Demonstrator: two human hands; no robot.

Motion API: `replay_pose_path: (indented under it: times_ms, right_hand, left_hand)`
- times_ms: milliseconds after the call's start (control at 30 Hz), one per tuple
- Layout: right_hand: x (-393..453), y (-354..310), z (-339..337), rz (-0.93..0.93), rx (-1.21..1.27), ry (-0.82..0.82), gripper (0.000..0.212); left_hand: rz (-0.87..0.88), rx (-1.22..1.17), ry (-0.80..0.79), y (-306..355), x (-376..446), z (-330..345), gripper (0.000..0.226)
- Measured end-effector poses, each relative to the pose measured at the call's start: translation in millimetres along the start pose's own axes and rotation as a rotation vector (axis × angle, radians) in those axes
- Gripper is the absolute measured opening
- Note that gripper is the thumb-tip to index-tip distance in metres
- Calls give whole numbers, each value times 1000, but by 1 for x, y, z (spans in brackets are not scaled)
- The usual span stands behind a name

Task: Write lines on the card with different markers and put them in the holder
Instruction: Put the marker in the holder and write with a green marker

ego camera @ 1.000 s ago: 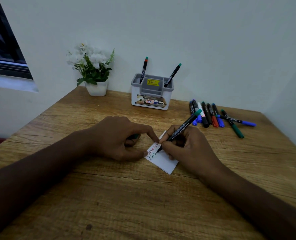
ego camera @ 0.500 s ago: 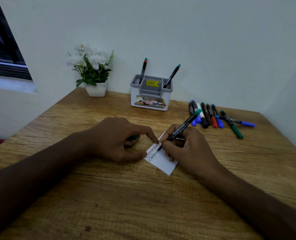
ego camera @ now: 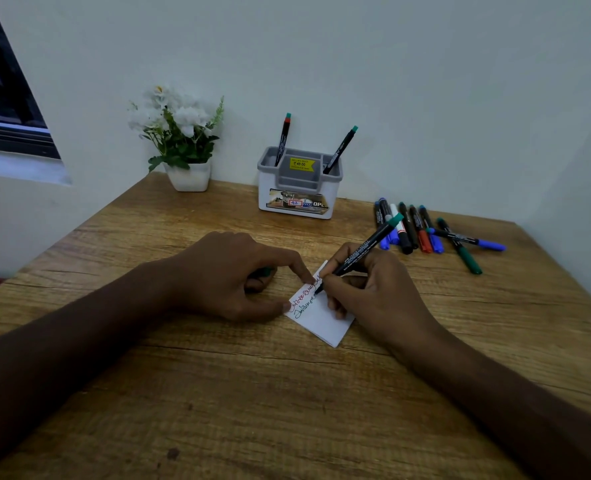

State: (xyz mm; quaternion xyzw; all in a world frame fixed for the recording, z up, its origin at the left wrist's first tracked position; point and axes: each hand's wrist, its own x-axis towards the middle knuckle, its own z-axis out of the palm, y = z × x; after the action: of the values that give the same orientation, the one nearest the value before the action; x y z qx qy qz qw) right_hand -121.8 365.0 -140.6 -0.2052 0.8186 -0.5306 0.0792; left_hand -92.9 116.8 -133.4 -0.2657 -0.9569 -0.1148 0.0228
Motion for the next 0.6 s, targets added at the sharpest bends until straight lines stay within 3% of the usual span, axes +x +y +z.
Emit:
replay_pose_path:
  times_ms: [600]
  right_hand:
    - [3, 3, -2, 11, 23, 12, 3]
  left_hand:
    - [-15, -2, -13, 4, 0, -2, 49]
